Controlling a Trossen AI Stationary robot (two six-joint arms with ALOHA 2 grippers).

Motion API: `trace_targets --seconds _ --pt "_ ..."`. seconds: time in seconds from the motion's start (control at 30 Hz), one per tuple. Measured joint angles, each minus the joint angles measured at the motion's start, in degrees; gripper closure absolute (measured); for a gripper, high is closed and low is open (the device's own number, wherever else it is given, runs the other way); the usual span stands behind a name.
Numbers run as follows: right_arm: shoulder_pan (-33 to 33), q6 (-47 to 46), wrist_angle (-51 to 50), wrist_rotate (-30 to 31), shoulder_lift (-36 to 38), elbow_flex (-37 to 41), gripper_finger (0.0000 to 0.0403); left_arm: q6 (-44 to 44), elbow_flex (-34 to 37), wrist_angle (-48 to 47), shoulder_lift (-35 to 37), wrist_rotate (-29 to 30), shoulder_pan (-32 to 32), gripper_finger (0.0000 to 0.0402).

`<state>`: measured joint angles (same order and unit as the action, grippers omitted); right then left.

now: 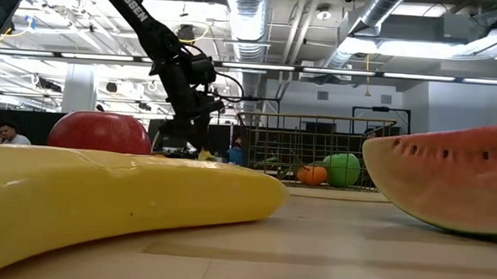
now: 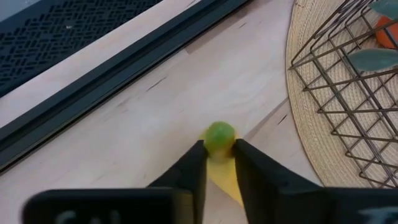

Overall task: Build produce basket
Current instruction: Put the top yellow banana into the wire basket

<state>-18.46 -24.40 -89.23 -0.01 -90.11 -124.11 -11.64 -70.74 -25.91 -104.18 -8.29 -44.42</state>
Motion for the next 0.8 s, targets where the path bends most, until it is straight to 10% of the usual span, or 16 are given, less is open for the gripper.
trace_targets --seconds 0.4,0.8 --pt "0.0 0.0 -0.3 0.0 0.0 0.0 0.0271 2.9 0.0 -1.0 2.6 0.1 0.0 0.04" --pt "-0.1 0.7 -0.3 0.1 0.0 0.0 0.0271 2.6 0.0 -6.1 24.4 1.1 2.9 0.0401"
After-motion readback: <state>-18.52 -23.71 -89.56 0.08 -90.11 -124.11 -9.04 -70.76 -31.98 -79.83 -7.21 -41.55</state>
